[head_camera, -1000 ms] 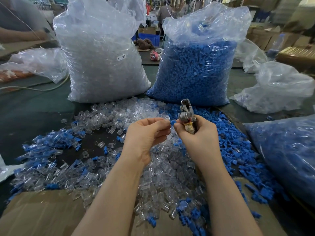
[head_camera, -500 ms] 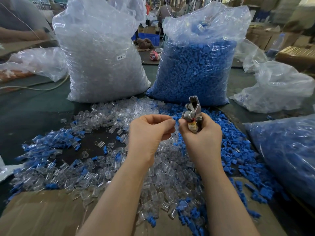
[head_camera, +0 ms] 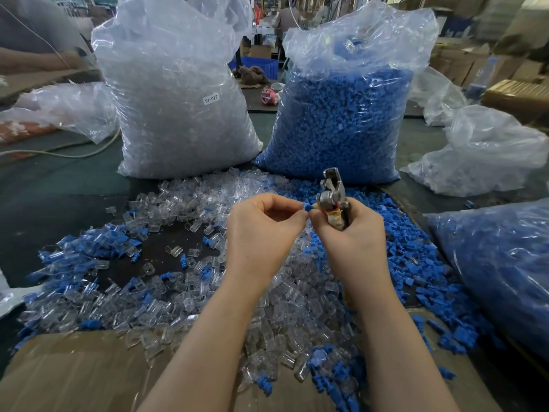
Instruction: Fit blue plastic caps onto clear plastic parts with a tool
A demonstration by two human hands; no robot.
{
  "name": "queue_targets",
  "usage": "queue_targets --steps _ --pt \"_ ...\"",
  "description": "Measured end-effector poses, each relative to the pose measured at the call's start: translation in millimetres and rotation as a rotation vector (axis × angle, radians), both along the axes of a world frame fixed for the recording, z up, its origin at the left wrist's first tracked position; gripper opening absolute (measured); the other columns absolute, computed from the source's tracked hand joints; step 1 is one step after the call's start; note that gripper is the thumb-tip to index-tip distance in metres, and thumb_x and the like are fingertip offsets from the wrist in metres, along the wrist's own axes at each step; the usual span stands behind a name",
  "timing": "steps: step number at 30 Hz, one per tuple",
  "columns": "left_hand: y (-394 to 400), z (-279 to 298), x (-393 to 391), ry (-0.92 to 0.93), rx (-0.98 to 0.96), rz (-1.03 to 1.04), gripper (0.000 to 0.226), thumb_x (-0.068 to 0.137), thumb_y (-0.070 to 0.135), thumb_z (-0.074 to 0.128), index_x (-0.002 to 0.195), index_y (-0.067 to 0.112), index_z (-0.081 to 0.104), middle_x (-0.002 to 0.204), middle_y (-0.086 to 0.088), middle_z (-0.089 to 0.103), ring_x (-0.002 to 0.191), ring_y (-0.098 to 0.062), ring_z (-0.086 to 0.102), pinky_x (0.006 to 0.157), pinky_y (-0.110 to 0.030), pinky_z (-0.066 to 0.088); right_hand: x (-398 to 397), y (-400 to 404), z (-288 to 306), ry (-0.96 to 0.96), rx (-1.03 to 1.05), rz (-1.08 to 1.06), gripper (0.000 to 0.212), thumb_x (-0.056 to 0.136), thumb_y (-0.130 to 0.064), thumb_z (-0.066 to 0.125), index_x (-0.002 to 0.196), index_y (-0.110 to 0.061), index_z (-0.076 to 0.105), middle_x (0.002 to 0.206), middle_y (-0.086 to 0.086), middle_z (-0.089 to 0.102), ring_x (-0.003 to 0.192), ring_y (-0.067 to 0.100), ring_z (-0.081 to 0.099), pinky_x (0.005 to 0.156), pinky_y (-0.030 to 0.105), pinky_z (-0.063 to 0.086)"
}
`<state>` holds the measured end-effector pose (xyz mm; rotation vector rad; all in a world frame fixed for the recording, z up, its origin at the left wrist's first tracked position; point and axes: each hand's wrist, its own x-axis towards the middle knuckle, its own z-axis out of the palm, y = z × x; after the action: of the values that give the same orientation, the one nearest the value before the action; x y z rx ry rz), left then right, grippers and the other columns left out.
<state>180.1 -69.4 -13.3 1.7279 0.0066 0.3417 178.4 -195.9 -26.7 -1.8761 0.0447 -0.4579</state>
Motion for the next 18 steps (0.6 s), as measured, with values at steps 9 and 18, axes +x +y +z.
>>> queue_targets --steps 9,18 --pt "3.1 -5.1 2.7 0.006 -0.017 0.001 0.012 0.082 0.013 0.079 0.076 0.021 0.071 0.070 0.003 0.073 0.069 -0.012 0.070 0.070 -0.029 0.060 -1.6 -7.9 5.1 0.059 -0.011 0.123 0.005 0.085 -0.020 0.071 0.085 -0.015 0.069 0.079 0.008 0.069 0.079 0.030 0.064 0.075 0.051 0.053" --pt "7.5 -3.2 4.1 -0.043 -0.122 -0.116 0.012 0.087 0.003 0.071 0.082 0.013 0.069 0.072 0.003 0.072 0.071 -0.008 0.070 0.071 -0.019 0.057 0.0 -15.7 1.5 0.146 -0.218 0.218 0.008 0.083 -0.028 0.070 0.083 -0.023 0.063 0.072 -0.004 0.066 0.068 0.019 0.061 0.068 0.046 0.052"
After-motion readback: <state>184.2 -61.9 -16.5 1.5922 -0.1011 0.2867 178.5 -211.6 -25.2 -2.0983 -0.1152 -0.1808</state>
